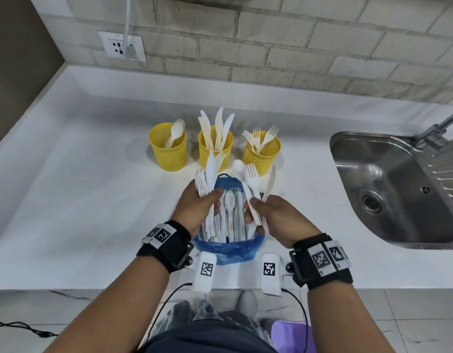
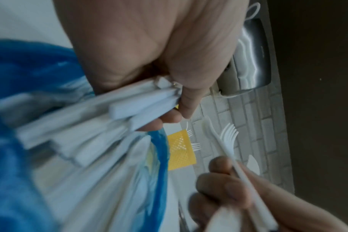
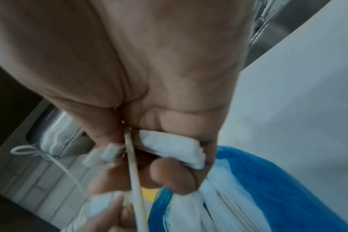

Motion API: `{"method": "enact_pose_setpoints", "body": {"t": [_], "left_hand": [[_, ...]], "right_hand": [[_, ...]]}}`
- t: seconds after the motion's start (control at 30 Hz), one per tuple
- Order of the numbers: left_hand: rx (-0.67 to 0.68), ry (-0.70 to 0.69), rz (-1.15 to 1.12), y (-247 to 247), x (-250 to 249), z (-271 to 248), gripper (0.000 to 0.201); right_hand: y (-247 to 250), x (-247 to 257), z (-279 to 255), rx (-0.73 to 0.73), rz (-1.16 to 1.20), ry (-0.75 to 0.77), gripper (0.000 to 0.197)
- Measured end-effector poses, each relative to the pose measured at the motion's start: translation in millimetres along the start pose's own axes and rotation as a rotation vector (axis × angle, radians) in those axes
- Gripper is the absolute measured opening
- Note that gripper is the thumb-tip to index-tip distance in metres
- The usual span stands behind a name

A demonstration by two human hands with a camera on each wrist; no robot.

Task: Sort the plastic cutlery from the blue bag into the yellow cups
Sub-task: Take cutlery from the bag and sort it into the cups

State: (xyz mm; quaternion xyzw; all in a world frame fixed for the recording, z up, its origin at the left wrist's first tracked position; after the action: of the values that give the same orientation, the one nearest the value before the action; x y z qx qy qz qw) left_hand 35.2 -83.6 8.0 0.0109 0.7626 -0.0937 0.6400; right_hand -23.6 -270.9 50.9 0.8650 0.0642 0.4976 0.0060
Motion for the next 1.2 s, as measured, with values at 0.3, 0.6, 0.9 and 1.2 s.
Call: {"method": "enact_pose_setpoints", "body": {"t": [0.3, 0.6, 0.9, 1.2], "left_hand": [[0.198, 0.206, -0.446, -21.2, -16.8, -6.3, 0.031], [0.007, 0.084, -0.189, -12.8, -3.4, 0.6, 0.009], [0.005, -0.002, -0.009, -26.8, -0.2, -7.3, 0.018], [0.048, -0.224, 0.252, -38.7, -7.2, -6.1, 0.054]], "right_hand": [[-36.1, 5.2, 19.7, 0.125, 0.301, 0.177, 0.028], [-24.1, -11.1, 29.7, -0.005, -0.052, 0.114, 0.032], [-27.1, -16.9, 35.8, -0.133, -0.002, 0.128, 0.025], [-42.1, 1.2, 40.0, -0.041, 0.541, 0.124, 0.032]]}}
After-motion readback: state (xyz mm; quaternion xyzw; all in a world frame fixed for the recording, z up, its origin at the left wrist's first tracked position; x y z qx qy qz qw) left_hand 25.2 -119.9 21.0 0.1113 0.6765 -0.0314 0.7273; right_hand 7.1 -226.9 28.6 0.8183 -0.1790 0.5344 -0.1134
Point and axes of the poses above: each hand's wrist, its own z-axis towards the middle knuckle, its own y-axis out of the back of the hand, x = y × z, the point moved 2 cm from there along z, towards the middle knuckle, and after that the axes turned 5 degrees about -y, right-handed, at the moved point
